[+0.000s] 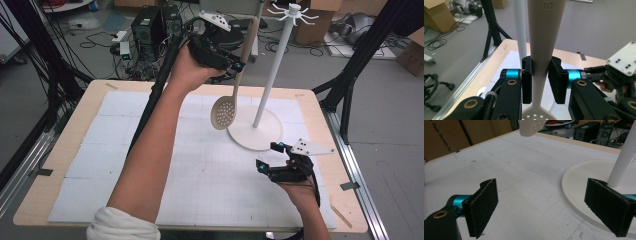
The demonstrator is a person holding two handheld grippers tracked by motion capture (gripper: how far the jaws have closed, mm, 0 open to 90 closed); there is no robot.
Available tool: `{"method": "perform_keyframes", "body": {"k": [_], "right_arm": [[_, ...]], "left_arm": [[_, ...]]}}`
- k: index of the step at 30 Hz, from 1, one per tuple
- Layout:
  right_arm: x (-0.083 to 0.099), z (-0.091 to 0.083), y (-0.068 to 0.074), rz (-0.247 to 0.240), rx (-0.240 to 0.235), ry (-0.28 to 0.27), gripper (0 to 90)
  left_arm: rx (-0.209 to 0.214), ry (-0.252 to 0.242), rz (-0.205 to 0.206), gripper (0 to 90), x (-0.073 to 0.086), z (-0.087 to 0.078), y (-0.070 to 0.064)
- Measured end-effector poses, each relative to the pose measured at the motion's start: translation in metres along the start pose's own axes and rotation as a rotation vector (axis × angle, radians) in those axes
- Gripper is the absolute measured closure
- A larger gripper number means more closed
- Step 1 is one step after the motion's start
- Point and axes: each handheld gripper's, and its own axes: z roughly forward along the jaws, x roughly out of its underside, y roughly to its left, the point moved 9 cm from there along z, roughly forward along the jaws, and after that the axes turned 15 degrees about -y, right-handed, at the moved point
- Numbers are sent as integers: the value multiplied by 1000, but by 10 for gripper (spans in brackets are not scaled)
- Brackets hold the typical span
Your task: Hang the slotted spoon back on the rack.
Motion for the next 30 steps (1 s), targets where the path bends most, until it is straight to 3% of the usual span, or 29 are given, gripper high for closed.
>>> {"method": "perform_keyframes", "body": {"k": [9, 13, 26, 30], "right_arm": [[0, 0, -1, 3, -2, -7, 111], [1, -1, -2, 3, 0, -7, 111], [2, -1, -2, 6, -2, -4, 111], [1, -2, -1, 7, -3, -9, 111]], "left_arm": [[-1, 31, 28, 742, -9, 18, 3], [-5, 32, 9, 742, -10, 24, 4], [-18, 67, 31, 742, -15, 37, 7], [-27, 75, 20, 742, -12, 41, 11]]}}
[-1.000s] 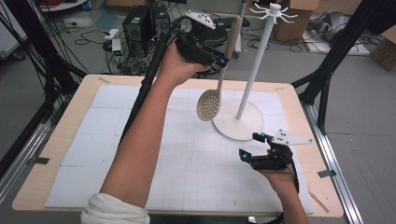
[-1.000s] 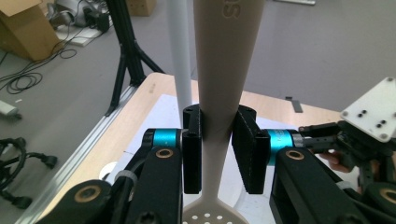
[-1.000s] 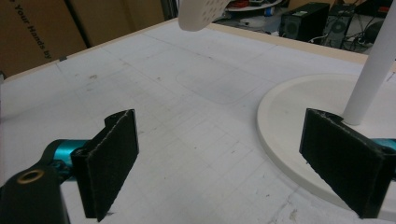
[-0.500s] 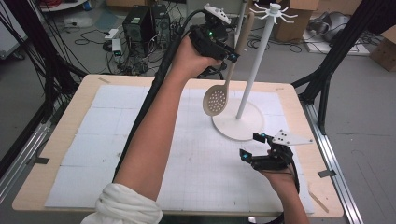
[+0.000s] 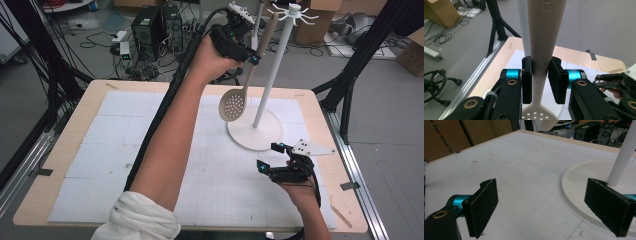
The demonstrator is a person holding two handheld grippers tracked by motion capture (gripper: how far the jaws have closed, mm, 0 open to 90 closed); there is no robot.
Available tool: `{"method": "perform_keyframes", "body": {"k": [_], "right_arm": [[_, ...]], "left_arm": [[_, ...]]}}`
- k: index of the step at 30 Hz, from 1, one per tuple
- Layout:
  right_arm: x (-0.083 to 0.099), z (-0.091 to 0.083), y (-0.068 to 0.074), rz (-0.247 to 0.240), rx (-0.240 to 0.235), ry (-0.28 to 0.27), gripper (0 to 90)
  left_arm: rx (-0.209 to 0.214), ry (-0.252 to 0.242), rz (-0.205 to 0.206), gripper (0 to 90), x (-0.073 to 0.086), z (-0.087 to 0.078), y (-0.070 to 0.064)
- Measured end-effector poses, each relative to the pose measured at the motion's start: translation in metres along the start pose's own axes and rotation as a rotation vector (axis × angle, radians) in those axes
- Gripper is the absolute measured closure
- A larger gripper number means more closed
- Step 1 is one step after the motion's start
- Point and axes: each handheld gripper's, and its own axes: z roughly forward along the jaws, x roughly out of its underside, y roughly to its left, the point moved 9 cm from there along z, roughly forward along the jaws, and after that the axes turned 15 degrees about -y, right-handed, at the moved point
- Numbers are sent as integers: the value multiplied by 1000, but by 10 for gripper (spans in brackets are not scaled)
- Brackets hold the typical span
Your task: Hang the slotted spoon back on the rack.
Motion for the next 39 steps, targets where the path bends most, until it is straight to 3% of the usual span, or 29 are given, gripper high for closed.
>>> {"method": "perform_keyframes", "body": {"k": [26, 27, 29, 31, 33, 35, 39], "right_arm": [[5, -3, -3, 5, 8, 9, 111], [5, -4, -3, 6, 9, 10, 111], [5, -4, -3, 9, 11, 10, 111], [6, -4, -3, 6, 12, 14, 111], [7, -4, -3, 7, 10, 19, 111], [8, -4, -2, 2, 7, 22, 111], [10, -2, 0, -2, 3, 31, 111]], "left_arm": [[-3, 36, 1, 738, 4, 18, 12], [-10, 44, -4, 728, 6, 19, 14], [-60, 73, 32, 617, 11, 17, 20], [-77, 91, 18, 543, 17, 14, 23], [-82, 93, 20, 508, 24, 8, 26], [-77, 96, -14, 467, 29, 1, 27], [-66, 117, -19, 416, 36, -15, 28]]}}
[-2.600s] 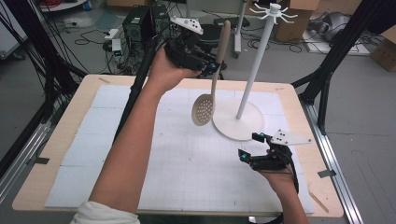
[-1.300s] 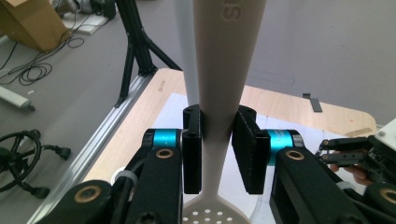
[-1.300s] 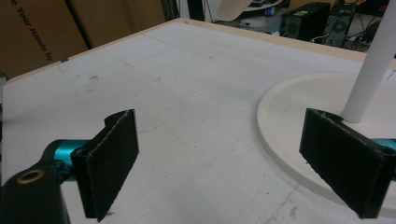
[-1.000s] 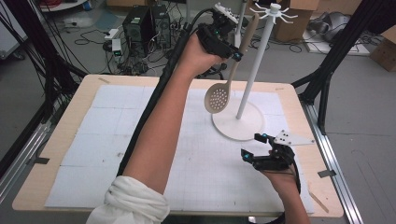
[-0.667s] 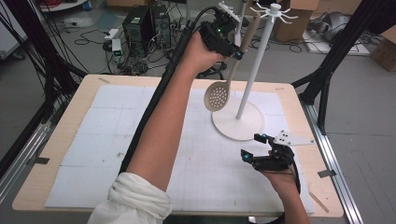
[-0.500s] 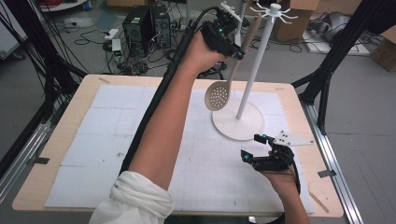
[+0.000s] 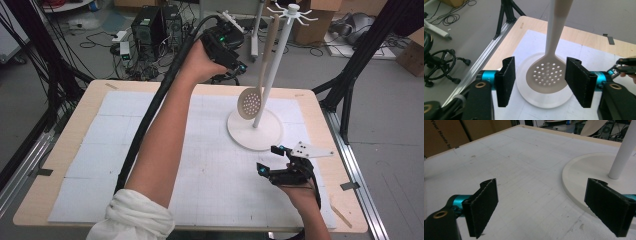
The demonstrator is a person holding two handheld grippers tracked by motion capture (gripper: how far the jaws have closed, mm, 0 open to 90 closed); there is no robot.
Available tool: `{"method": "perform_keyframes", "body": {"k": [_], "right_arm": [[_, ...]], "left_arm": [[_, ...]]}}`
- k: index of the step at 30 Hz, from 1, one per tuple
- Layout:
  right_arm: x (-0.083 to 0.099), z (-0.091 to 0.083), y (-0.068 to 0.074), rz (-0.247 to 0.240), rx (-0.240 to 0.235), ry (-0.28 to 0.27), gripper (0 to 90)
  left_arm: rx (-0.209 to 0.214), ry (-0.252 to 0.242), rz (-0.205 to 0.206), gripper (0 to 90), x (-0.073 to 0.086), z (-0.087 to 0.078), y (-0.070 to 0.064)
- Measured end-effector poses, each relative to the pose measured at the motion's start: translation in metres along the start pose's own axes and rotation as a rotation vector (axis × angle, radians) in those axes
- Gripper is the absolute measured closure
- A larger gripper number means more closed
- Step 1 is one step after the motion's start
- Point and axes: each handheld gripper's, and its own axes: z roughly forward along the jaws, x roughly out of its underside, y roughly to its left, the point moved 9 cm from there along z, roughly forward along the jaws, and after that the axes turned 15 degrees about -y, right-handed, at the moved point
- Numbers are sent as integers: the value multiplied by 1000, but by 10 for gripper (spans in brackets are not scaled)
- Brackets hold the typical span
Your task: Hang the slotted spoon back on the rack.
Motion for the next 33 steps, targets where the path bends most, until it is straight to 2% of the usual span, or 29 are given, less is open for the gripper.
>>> {"method": "perform_keyframes", "body": {"k": [4, 6, 7, 10, 11, 13, 15, 17, 18, 22, 26, 30, 33], "right_arm": [[2, 2, 2, -3, -2, 10, 111], [2, 2, 2, -5, -3, 10, 111], [2, 2, 2, -2, -3, 13, 111], [2, 3, 4, -5, -3, 14, 111], [2, 4, 4, -7, -6, 15, 111], [2, 4, 5, -6, -9, 17, 111], [3, 5, 5, -11, -8, 19, 111], [3, 5, 5, -10, -8, 20, 111], [3, 6, 5, -12, -10, 19, 111], [3, 9, 6, -15, -15, 25, 111], [4, 13, 8, -20, -20, 29, 111], [5, 15, 8, -20, -23, 39, 111], [6, 16, 9, -22, -25, 43, 111]], "left_arm": [[9, -26, -3, 376, -2, -16, -3], [19, -28, -16, 362, -2, -22, -5], [27, -27, -9, 352, -2, -26, -7], [36, -87, -23, 334, -3, -34, -11], [44, -83, -34, 332, 1, -37, -11], [28, -39, -16, 314, 8, -41, -12], [35, -38, -7, 294, 11, -44, -16], [41, -75, -3, 285, 11, -49, -20], [54, -104, -14, 285, 12, -53, -22], [48, -128, -7, 255, 25, -64, -27], [25, -145, 3, 213, 41, -79, -27], [9, -166, -8, 182, 59, -94, -26], [-6, -182, -32, 169, 74, -104, -23]]}}
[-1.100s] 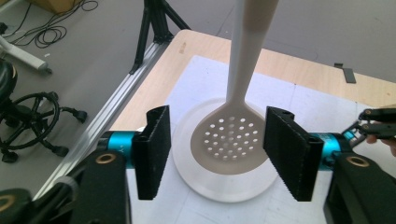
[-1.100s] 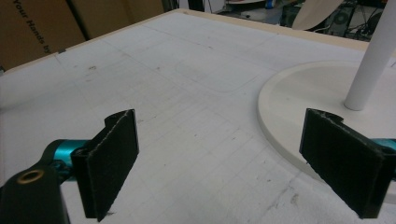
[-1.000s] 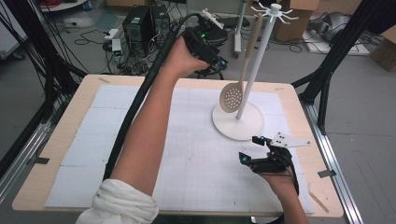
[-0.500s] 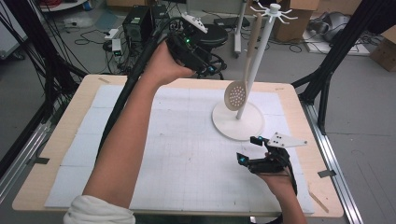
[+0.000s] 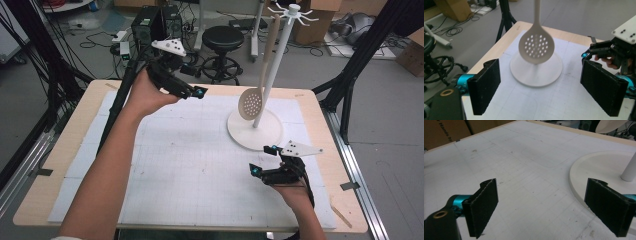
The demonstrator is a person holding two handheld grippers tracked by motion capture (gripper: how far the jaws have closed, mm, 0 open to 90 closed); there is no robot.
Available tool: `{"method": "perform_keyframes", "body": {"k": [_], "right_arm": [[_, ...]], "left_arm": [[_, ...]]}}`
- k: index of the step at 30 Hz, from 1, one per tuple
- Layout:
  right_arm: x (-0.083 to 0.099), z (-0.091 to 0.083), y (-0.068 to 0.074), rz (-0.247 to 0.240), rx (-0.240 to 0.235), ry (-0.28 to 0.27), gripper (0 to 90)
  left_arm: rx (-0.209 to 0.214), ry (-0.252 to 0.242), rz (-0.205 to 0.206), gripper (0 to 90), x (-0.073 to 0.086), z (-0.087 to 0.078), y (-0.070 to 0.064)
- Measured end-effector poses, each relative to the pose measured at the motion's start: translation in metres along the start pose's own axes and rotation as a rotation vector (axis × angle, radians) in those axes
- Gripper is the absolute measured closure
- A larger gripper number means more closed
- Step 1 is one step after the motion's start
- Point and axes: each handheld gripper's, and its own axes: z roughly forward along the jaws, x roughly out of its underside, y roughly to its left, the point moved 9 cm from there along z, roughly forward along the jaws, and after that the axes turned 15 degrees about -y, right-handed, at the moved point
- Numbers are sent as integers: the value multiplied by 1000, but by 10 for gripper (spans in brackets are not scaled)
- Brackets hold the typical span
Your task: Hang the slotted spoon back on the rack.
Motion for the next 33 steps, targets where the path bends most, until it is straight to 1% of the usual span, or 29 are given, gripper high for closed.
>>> {"method": "perform_keyframes", "body": {"k": [2, 4, 8, 10, 11, 13, 15, 17, 19, 21, 24, 25, 28, 30, 31, 33], "right_arm": [[0, 0, 0, 4, 2, 3, 111], [0, -1, -1, 1, 5, 0, 111], [0, -1, -2, -2, 10, 0, 111], [0, -1, -2, -1, 11, -1, 111], [1, -1, -1, 6, 9, 3, 111], [1, 0, -1, 0, 10, 4, 111], [1, 0, -2, -3, 11, 7, 111], [1, 0, -2, -1, 13, 7, 111], [2, 0, -3, -1, 14, 9, 111], [2, 0, -2, 0, 13, 11, 111], [2, 0, -2, 0, 12, 11, 111], [2, 0, -2, 0, 12, 11, 111], [3, 1, -2, -5, 10, 14, 111], [3, 1, -2, 3, 13, 16, 111], [3, 1, -2, -1, 13, 14, 111], [3, 1, -2, -2, 13, 13, 111]], "left_arm": [[-10, -10, -13, 156, 9, -8, 2], [-29, -8, -9, 148, 20, -16, 4], [-43, -35, -33, 131, 40, -30, 4], [-51, -33, -36, 130, 51, -36, 3], [-52, -32, -37, 127, 56, -37, 2], [-47, -32, -45, 119, 68, -40, -2], [-52, -14, -39, 110, 80, -40, -6], [-43, -15, -46, 100, 89, -41, -10], [-44, -12, -52, 92, 100, -42, -14], [-43, -15, -61, 80, 108, -43, -16], [-40, -15, -77, 72, 125, -45, -21], [-41, -20, -90, 71, 132, -46, -23], [-39, -10, -99, 68, 147, -48, -26], [-42, -13, -104, 67, 155, -52, -28], [-44, -19, -105, 67, 158, -53, -29], [-62, -21, -95, 55, 164, -56, -31]]}}
